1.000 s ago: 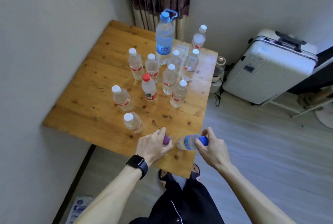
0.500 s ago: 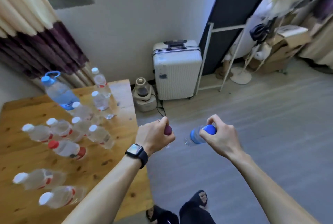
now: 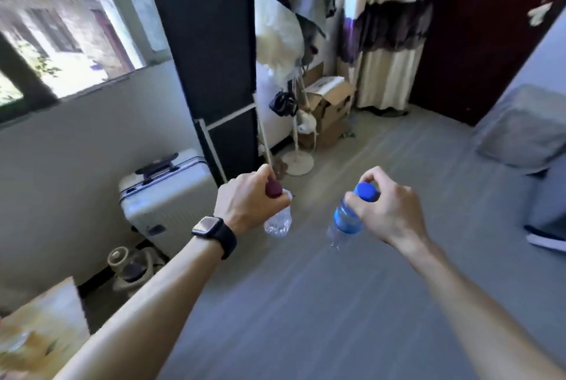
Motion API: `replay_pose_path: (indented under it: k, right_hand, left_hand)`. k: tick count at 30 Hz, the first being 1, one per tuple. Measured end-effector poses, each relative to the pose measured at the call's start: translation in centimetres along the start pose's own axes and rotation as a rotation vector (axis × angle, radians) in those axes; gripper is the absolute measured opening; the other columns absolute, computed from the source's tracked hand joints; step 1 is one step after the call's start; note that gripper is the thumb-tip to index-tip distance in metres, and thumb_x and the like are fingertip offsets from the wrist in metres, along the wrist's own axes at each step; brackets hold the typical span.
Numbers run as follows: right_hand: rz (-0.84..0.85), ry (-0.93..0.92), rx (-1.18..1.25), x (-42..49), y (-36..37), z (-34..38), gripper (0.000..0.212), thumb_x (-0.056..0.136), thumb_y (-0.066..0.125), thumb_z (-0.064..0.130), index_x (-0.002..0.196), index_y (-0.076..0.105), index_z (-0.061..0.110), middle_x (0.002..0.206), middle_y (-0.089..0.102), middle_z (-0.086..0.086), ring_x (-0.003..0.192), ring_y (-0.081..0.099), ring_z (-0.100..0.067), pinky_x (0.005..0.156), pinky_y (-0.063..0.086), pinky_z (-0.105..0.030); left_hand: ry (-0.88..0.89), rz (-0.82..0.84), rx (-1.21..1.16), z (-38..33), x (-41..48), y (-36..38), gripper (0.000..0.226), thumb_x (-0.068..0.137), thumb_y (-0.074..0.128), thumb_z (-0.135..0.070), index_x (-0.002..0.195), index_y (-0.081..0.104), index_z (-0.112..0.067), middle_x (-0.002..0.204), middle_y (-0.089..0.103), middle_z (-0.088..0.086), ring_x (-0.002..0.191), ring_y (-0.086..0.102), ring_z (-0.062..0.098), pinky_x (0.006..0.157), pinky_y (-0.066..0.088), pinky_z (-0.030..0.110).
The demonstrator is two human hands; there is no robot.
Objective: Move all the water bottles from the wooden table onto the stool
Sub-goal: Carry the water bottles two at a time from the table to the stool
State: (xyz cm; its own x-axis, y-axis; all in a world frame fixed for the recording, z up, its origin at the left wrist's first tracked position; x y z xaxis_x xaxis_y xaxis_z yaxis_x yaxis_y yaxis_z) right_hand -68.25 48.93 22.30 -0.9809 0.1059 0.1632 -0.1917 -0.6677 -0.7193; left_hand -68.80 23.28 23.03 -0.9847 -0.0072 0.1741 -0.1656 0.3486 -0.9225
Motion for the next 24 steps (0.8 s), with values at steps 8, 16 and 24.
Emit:
replay_pose_path:
  k: [8, 16, 24]
  right_hand:
    - [-0.192, 0.216, -0.097, 8.7, -8.2, -10.8, 0.027, 0.07, 0.07, 0.038, 0.081, 0.049, 0.023, 0.067, 0.063, 0.007, 0.068, 0.058, -0.025, 0.062, 0.047, -0.033]
    - [-0.33, 0.429, -0.118, 18.4, -14.7, -20.3, 0.025, 0.069, 0.069, 0.036, 0.078, 0.05, 0.022, 0.064, 0.063, 0.01, 0.067, 0.057, -0.016, 0.056, 0.041, -0.027]
    - [-0.47, 0.59, -0.148, 27.3, -20.8, -29.8, 0.027, 0.07, 0.07, 0.037, 0.081, 0.051, 0.022, 0.066, 0.063, 0.011, 0.068, 0.055, -0.013, 0.063, 0.047, -0.034]
  left_hand:
    - [0.22, 0.086, -0.064, -14.0, 14.7, 7.5, 0.037, 0.068, 0.061, -0.057, 0.08, 0.047, -0.025, 0.068, 0.057, -0.007, 0.067, 0.055, 0.024, 0.056, 0.034, 0.029]
    - [0.418, 0.25, -0.119, -26.5, 28.4, 15.4, 0.034, 0.071, 0.064, -0.056, 0.077, 0.047, -0.027, 0.069, 0.058, -0.011, 0.066, 0.057, 0.016, 0.052, 0.035, 0.027]
    - [0.597, 0.37, -0.077, -38.9, 39.6, 23.6, 0.031, 0.073, 0.061, -0.057, 0.081, 0.05, -0.028, 0.072, 0.06, -0.011, 0.07, 0.058, 0.015, 0.056, 0.038, 0.027]
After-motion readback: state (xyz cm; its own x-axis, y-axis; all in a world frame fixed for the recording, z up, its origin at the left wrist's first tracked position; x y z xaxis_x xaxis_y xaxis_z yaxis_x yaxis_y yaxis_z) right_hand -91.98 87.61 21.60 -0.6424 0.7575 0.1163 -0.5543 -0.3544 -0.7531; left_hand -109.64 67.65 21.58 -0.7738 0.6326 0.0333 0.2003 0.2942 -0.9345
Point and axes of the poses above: each hand's wrist, its own x-axis towards the middle knuckle, its own y-axis out of the palm, z = x × y, the point moved 5 cm from there along x, towards the middle knuckle
